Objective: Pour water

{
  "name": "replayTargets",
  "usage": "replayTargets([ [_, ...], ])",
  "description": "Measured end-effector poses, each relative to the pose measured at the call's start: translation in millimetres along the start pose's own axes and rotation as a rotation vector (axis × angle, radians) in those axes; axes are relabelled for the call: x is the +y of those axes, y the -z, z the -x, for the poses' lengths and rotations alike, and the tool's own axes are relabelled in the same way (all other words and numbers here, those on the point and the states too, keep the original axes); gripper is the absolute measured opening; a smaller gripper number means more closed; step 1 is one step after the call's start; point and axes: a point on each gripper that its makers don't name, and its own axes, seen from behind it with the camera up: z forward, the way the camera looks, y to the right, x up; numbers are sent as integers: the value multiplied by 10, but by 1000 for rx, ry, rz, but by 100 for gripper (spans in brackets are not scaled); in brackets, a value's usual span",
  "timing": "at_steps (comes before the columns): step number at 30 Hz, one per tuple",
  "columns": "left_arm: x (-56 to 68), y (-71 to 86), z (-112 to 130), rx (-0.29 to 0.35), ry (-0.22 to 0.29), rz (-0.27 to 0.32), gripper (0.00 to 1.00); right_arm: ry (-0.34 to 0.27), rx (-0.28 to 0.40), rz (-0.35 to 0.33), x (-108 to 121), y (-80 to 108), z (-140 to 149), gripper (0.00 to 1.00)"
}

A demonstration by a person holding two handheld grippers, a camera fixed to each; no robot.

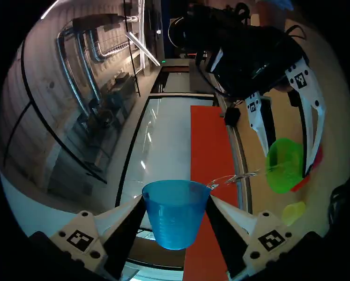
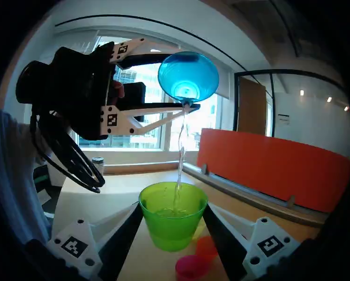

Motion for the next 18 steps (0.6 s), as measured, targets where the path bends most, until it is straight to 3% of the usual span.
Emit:
replayTargets([
  [18, 5, 39, -205, 18, -166, -9, 86, 3, 11, 5, -23, 22, -50, 90],
])
